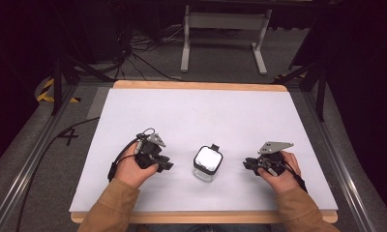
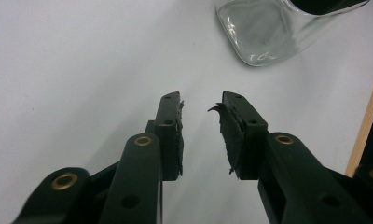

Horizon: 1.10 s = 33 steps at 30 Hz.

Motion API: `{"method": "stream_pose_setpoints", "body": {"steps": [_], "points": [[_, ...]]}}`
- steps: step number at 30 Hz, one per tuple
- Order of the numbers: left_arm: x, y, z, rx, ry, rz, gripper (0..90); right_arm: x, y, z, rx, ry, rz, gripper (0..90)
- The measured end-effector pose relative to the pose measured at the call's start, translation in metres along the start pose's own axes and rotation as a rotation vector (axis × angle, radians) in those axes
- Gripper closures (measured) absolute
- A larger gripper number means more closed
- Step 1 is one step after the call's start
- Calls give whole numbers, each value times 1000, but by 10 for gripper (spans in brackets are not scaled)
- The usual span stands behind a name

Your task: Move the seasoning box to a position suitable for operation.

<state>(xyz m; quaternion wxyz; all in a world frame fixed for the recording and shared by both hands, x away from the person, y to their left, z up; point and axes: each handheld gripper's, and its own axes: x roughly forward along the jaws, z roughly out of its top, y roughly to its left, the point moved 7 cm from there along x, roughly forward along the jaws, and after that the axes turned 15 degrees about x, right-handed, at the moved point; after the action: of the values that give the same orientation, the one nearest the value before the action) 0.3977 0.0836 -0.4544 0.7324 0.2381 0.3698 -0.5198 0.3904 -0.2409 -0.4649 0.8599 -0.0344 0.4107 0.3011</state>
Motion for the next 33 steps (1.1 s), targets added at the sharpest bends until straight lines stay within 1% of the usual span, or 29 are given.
{"method": "stream_pose_setpoints", "body": {"steps": [1,2,3,4,5,6,8,9,10,12,13,14,15,17,18,20,21,22,23,24,25,28,29,31,32,33], "points": [[0,0,0,-1,2,5,712,0,0,0,0,2,1,774],[0,0,0,-8,0,7,731,0,0,0,-2,3,3,778],[-1,0,0,-5,1,4,790,1,0,0,-3,3,5,779],[-1,0,0,-4,-3,11,790,1,1,0,-5,4,8,781],[-2,0,1,-5,-2,15,848,0,2,0,-5,4,13,783],[-2,0,1,-5,-4,18,848,0,2,0,-5,4,13,783],[-3,1,2,-4,-11,26,888,0,2,0,-6,2,16,784],[-3,1,2,-9,-10,29,896,0,2,0,-3,2,15,785],[-3,1,2,2,-4,34,897,-1,2,0,-3,0,15,785],[-2,2,4,5,-9,46,898,-1,2,0,-2,-1,17,784],[-1,1,6,18,-11,50,900,-1,2,0,-1,-3,17,784],[-1,1,6,18,-11,50,900,-1,2,0,-1,-3,17,784],[2,0,9,18,-19,55,900,-2,1,0,-2,-3,16,784],[5,0,12,34,-13,63,900,-4,-2,-1,6,-1,25,785],[6,0,13,44,-14,60,900,-4,-2,-1,6,-1,25,785],[10,-3,20,61,-20,63,900,-7,-6,-1,13,-8,18,787],[11,-4,23,66,-25,59,900,-8,-7,-1,24,-12,19,786],[11,-4,23,66,-25,59,900,-8,-7,-1,24,-12,19,786],[14,-5,27,75,-31,53,900,-9,-8,-1,21,-14,17,785],[15,-6,30,83,-37,54,900,-11,-8,-2,30,-17,19,784],[17,-7,33,89,-43,54,900,-12,-10,-2,26,-18,15,783],[23,-8,40,104,-55,54,899,-14,-10,-2,37,-26,22,783],[25,-8,42,107,-61,47,899,-14,-11,-2,35,-24,20,783],[29,-9,45,103,-72,38,899,-14,-11,-2,34,-23,20,783],[32,-9,45,114,-62,31,898,-14,-11,-2,32,-23,20,782],[32,-9,45,114,-62,31,898,-14,-11,-2,32,-23,20,782]]}}
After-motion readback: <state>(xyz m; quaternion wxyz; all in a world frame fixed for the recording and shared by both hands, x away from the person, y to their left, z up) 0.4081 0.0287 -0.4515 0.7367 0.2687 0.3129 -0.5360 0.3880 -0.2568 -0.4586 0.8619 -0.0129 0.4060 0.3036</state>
